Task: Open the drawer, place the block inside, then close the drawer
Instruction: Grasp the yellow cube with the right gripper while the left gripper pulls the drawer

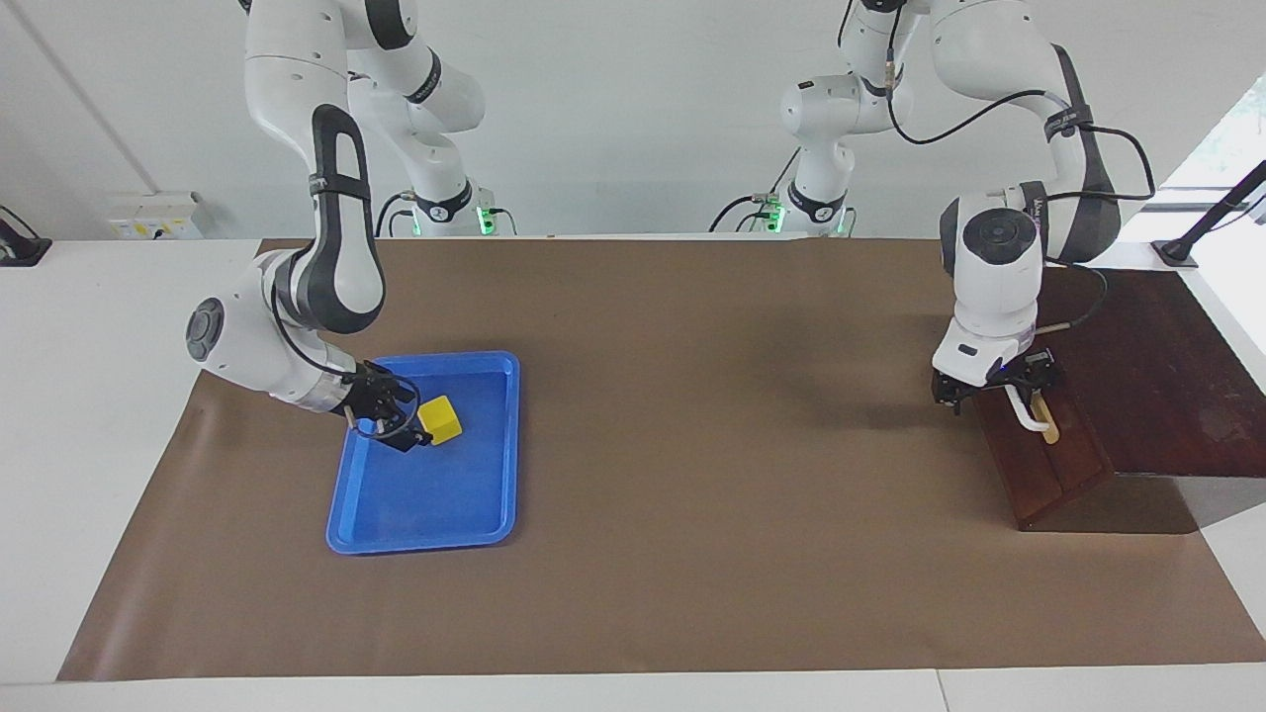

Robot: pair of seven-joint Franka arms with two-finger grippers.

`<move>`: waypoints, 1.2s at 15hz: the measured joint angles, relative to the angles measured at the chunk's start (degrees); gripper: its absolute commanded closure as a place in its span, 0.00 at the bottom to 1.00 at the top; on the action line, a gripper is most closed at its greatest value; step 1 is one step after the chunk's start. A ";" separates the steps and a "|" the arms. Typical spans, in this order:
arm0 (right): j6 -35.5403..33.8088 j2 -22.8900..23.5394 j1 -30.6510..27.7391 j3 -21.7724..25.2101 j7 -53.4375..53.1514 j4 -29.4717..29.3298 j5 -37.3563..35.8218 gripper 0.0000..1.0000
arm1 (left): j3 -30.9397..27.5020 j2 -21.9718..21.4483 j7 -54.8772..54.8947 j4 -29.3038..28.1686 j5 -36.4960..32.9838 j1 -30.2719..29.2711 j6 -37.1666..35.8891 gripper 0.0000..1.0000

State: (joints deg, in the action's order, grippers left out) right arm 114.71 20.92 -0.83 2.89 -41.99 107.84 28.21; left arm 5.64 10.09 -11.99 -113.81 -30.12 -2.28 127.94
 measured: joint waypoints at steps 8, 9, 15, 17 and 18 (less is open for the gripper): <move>0.20 0.41 0.84 0.06 0.00 -0.12 0.00 0.26 | 0.72 0.37 -8.63 1.56 5.93 7.99 -0.04 0.00; 0.21 0.47 0.82 0.07 0.00 -0.12 0.00 0.32 | 0.77 0.42 -9.64 2.22 7.29 9.44 -0.81 0.00; 0.23 0.58 0.43 0.11 0.00 -0.19 0.00 1.00 | 0.66 0.57 -13.88 3.50 7.81 12.84 -2.54 0.00; 0.18 0.61 0.24 0.17 0.00 -0.74 0.00 1.00 | 0.67 0.57 -13.88 3.52 7.95 13.02 -2.72 0.00; -0.37 0.66 0.00 0.17 -0.16 -1.81 0.12 1.00 | 0.67 0.58 -13.89 3.55 7.99 13.04 -2.81 0.00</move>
State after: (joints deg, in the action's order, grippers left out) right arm 114.34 21.58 -0.83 3.06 -42.15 106.03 28.33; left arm 6.31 10.67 -25.88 -110.26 -22.13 10.76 125.12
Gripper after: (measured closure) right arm 0.445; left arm 0.000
